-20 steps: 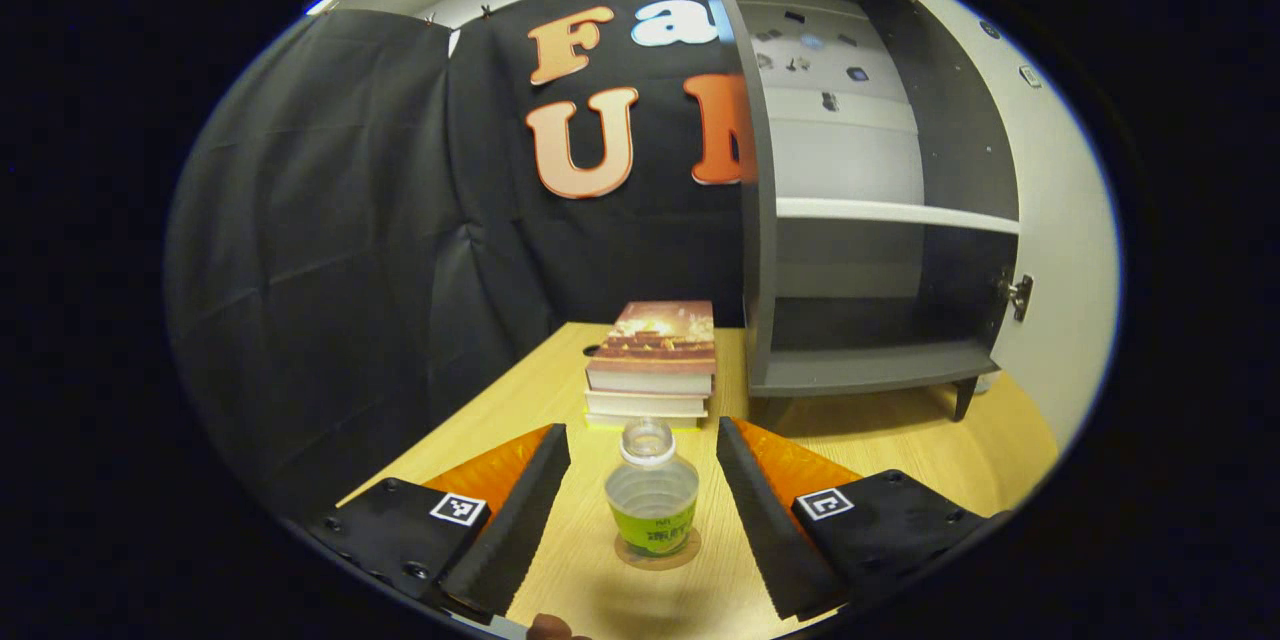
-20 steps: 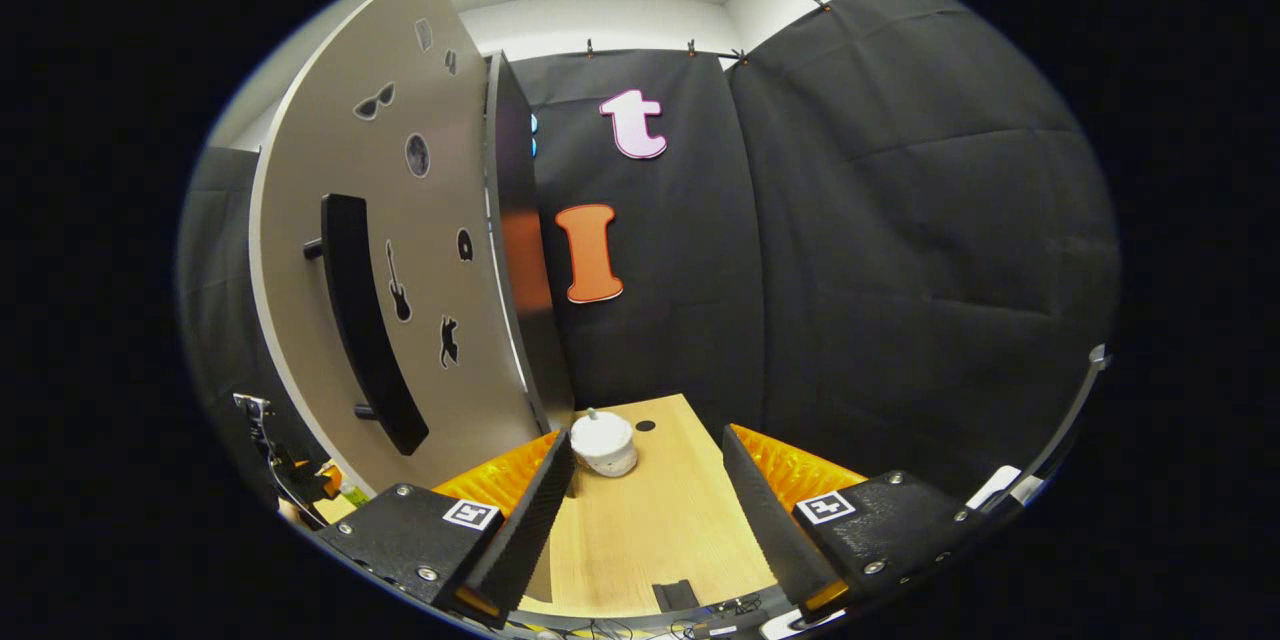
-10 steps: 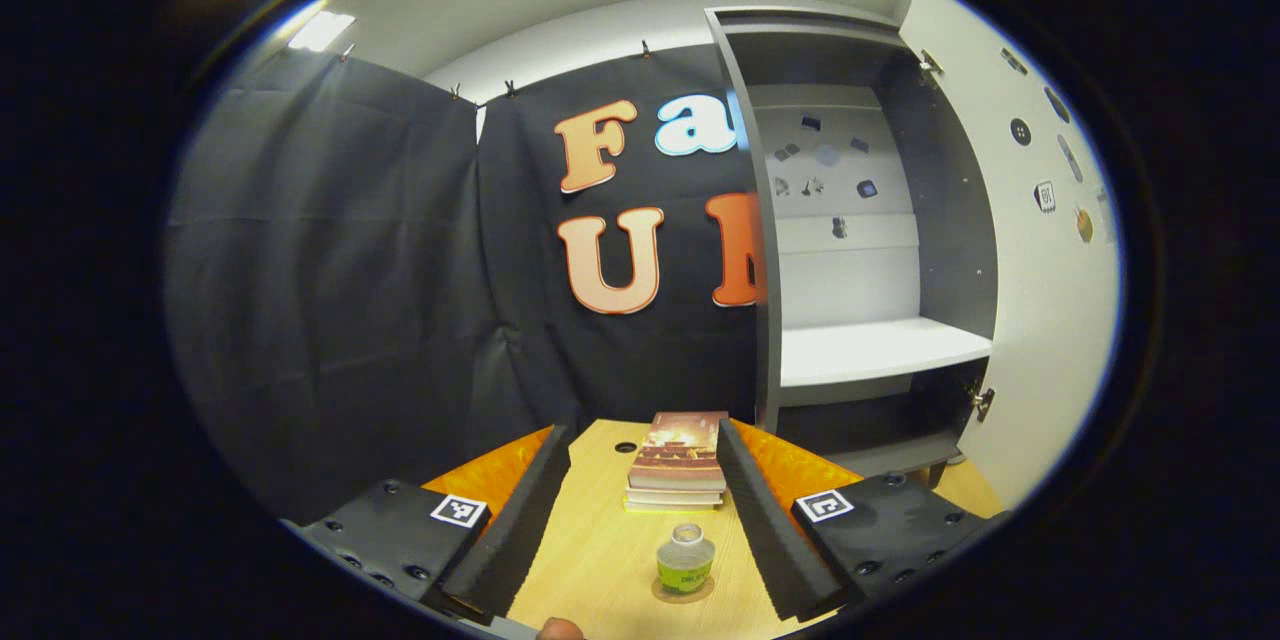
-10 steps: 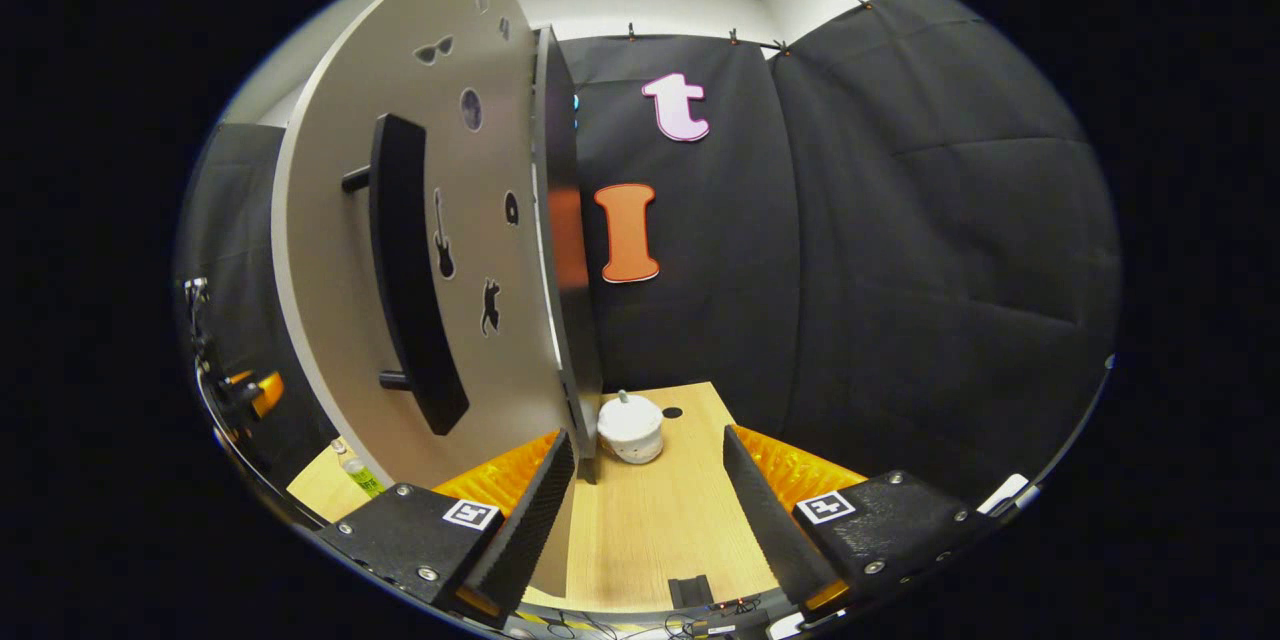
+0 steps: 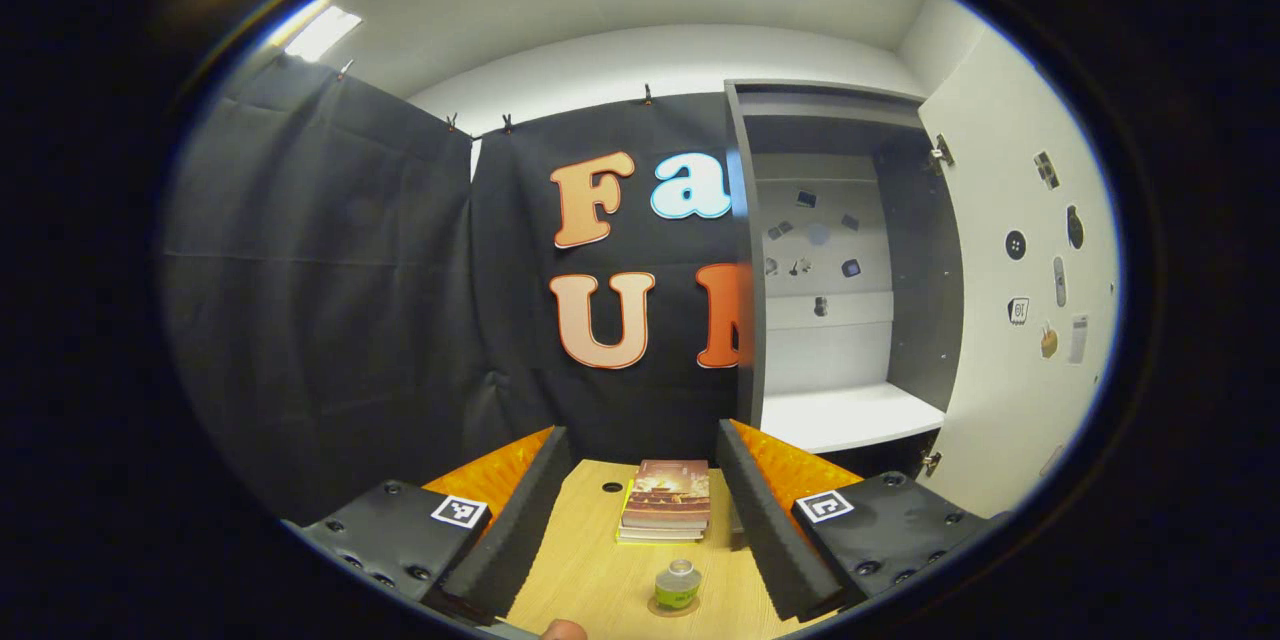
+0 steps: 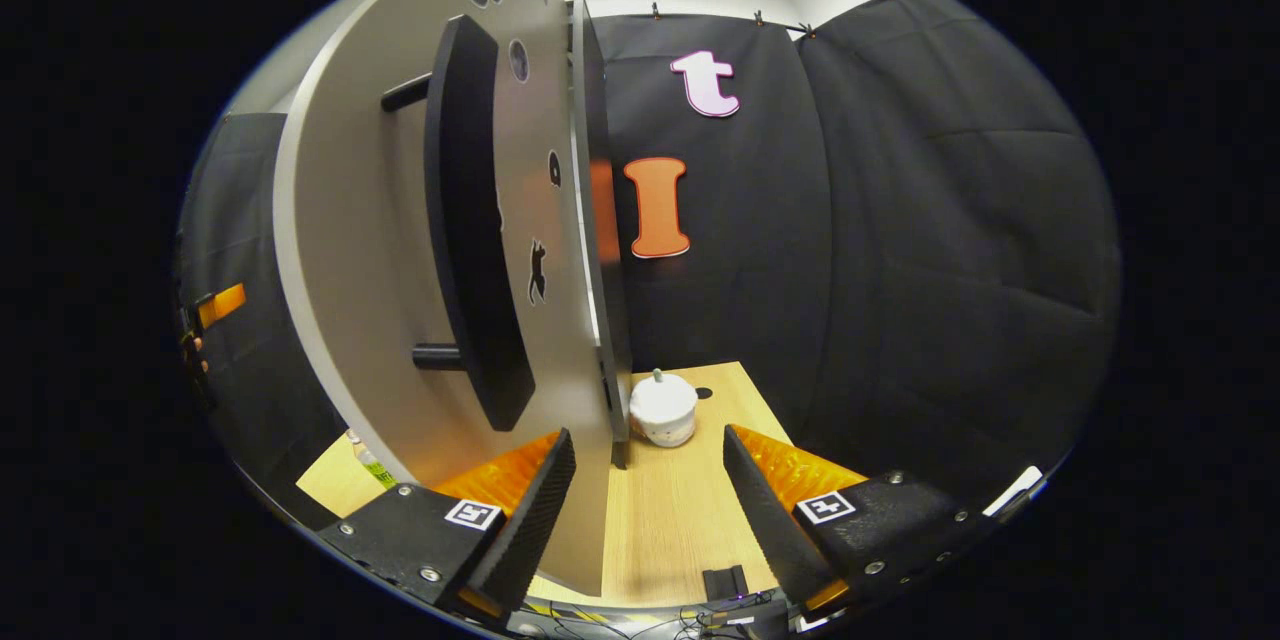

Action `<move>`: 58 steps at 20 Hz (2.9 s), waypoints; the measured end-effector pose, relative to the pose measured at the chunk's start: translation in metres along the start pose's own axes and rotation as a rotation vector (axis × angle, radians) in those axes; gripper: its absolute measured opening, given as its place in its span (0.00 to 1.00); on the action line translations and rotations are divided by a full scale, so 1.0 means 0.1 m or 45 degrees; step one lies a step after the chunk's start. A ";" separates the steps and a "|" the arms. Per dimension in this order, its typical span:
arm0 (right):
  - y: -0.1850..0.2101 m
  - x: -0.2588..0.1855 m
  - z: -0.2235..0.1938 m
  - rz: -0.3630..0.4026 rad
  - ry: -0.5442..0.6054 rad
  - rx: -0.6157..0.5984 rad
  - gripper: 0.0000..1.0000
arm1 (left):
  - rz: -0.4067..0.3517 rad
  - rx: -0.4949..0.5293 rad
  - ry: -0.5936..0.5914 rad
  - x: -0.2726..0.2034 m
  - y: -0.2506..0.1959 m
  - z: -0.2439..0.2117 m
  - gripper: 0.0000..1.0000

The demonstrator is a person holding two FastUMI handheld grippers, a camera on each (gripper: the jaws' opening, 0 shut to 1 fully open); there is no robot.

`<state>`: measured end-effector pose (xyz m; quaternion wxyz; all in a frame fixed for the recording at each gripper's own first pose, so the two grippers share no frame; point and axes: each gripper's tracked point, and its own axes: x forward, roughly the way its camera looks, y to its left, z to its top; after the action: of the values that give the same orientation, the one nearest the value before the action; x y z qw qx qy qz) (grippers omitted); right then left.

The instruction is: Open the cabinet door with the right hand, grasp the bottle in the cabinet with the left hand and place it on the coaster, then close the cabinet door with the right hand.

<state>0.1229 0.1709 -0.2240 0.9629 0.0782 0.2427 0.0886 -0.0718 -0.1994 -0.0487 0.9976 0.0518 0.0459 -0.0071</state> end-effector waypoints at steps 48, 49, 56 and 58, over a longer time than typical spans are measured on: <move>2.63 1.07 -0.36 0.133 -0.002 0.024 0.93 | 0.047 0.013 -0.063 0.39 2.51 0.29 0.96; 2.61 1.13 -0.36 0.126 -0.005 0.023 0.92 | 0.051 0.013 -0.062 0.39 2.52 0.29 0.96; 2.63 1.21 -0.35 0.132 -0.002 0.026 0.93 | 0.043 -0.007 -0.051 0.53 2.45 0.24 0.96; 2.64 1.22 -0.34 0.132 -0.003 0.016 0.93 | 0.042 -0.014 -0.045 0.56 2.42 0.22 0.96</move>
<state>0.1774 0.4569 -0.2577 0.9567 0.0968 0.2378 0.1369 -0.0097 0.0387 -0.0074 0.9985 0.0468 0.0275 0.0089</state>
